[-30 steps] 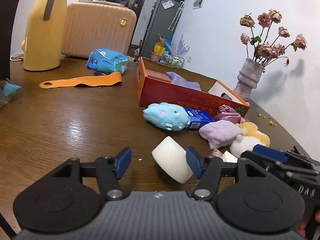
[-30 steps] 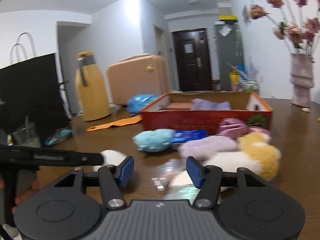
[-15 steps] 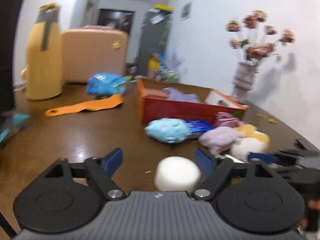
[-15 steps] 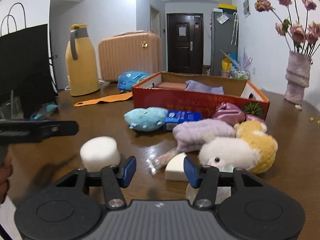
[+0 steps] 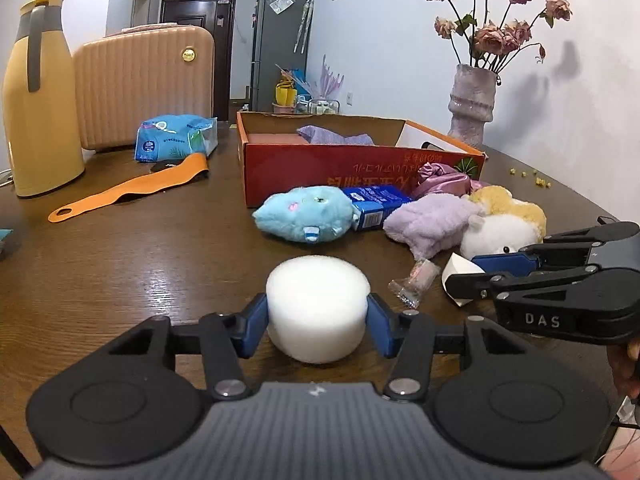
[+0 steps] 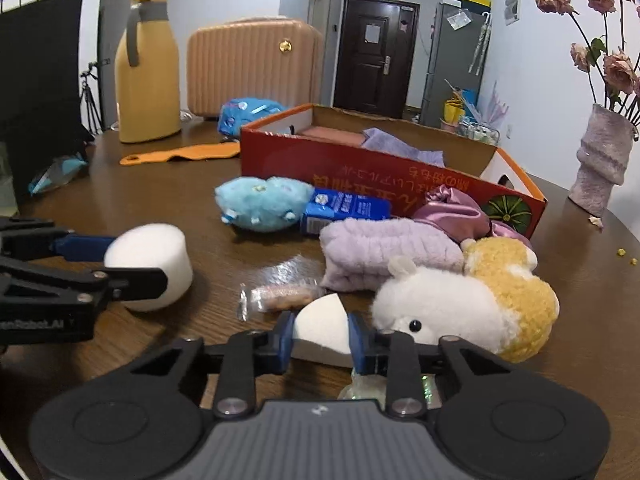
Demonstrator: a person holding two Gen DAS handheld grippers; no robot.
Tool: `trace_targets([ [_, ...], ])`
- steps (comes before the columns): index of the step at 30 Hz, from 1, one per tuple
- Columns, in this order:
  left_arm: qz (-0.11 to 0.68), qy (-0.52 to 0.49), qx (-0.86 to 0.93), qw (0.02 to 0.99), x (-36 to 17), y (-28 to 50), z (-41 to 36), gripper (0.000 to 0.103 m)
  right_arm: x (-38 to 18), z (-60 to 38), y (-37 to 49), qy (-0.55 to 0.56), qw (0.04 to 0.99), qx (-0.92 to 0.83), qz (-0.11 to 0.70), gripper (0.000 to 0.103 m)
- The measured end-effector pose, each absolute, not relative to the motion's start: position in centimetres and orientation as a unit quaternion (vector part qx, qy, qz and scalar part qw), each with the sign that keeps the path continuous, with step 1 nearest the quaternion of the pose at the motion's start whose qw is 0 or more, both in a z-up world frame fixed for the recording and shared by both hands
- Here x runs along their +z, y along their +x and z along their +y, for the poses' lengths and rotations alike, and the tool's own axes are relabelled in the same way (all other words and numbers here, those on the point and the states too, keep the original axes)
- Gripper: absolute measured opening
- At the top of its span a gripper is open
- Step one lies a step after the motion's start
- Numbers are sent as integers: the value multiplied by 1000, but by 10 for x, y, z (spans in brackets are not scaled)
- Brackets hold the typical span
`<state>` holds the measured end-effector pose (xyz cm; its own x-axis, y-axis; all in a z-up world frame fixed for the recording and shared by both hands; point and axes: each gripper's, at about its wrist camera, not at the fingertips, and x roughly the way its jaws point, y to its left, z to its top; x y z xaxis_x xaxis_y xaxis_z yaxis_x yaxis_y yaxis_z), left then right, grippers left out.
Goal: Organize soft objects
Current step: 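Lower the cylinder into the box while the right gripper drops a foam wedge in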
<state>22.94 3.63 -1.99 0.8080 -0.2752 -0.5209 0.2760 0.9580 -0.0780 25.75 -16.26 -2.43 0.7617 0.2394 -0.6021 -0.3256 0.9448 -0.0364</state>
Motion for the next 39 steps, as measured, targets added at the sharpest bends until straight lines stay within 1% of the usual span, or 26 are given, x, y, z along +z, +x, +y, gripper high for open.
trace_targets([
  [6,247,-29,-158,956,4,232,38,53,-1,-180,257,-11,950,170,263,27],
  [8,232,-52,-170,956,19,244,42,53,11,-192,263,35,951,190,242,27],
  [11,219,-61,-176,958,43,274,36,53,30,-215,284,109,947,208,220,27],
  [15,212,-40,-191,957,69,340,14,53,58,-240,336,95,957,185,204,28],
  [18,232,5,-170,958,73,406,-2,54,72,-263,402,77,957,170,221,29],
  [19,254,20,-154,955,69,433,-7,54,72,-271,432,71,956,162,235,30],
  [22,303,49,-131,943,51,483,-19,55,60,-287,520,48,948,120,292,30],
  [24,311,88,-135,937,38,501,-29,56,48,-288,567,31,940,104,324,30],
  [27,328,103,-126,931,28,514,-31,59,28,-285,618,32,923,104,369,35],
  [28,332,104,-129,929,26,516,-29,62,22,-284,628,39,922,93,374,39],
  [29,333,109,-129,928,24,518,-29,64,17,-282,636,43,920,84,380,46],
  [30,330,114,-127,928,23,518,-27,71,15,-281,642,43,918,82,386,48],
  [31,325,119,-126,930,23,517,-25,74,14,-280,645,42,919,84,384,52],
  [32,319,120,-126,931,24,516,-22,74,14,-279,646,42,921,83,378,56],
  [34,316,115,-128,933,27,516,-17,74,18,-281,644,47,924,89,368,60],
  [39,292,92,-118,945,52,505,-6,75,35,-288,620,29,934,96,344,60],
])
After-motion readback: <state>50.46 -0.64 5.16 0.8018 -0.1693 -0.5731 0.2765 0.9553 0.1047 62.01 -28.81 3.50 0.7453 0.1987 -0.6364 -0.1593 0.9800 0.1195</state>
